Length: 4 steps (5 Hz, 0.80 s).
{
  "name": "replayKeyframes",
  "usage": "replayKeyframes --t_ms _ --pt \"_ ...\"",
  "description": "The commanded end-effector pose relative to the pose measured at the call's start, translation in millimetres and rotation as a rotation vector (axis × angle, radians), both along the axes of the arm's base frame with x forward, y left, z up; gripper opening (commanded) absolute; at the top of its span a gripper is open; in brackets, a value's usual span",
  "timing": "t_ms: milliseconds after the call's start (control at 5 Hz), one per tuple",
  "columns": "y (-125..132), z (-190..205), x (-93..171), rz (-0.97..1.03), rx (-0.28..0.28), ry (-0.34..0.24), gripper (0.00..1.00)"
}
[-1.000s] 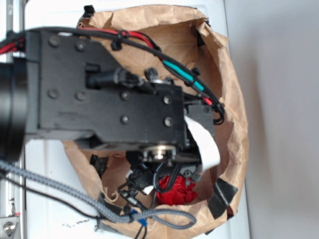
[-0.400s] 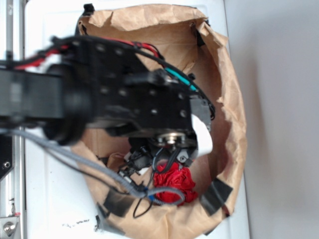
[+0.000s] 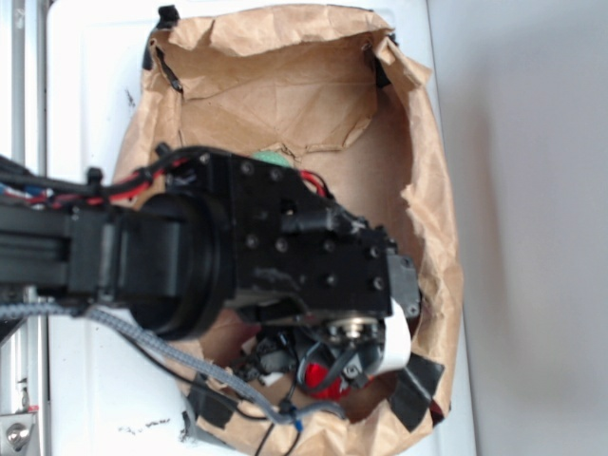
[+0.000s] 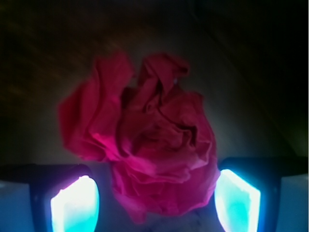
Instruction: Grab the red paper.
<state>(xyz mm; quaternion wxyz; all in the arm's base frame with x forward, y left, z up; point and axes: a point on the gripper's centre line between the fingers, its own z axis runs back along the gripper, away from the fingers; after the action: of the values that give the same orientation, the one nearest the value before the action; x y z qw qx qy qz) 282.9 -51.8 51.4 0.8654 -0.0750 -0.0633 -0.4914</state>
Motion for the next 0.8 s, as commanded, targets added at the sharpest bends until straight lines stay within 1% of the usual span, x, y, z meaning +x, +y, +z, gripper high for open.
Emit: replayKeyframes --t_ms 0,200,400,600 --pt "-31 9 16 -0.122 -0.043 -0.155 1.00" --pt "-32 -15 21 -0.121 -0.006 -0.152 1.00" --pt "-26 -16 24 -0.100 -0.019 -0.149 0.84" --pt "-17 -5 26 -0.055 -0.019 -0.178 0.00"
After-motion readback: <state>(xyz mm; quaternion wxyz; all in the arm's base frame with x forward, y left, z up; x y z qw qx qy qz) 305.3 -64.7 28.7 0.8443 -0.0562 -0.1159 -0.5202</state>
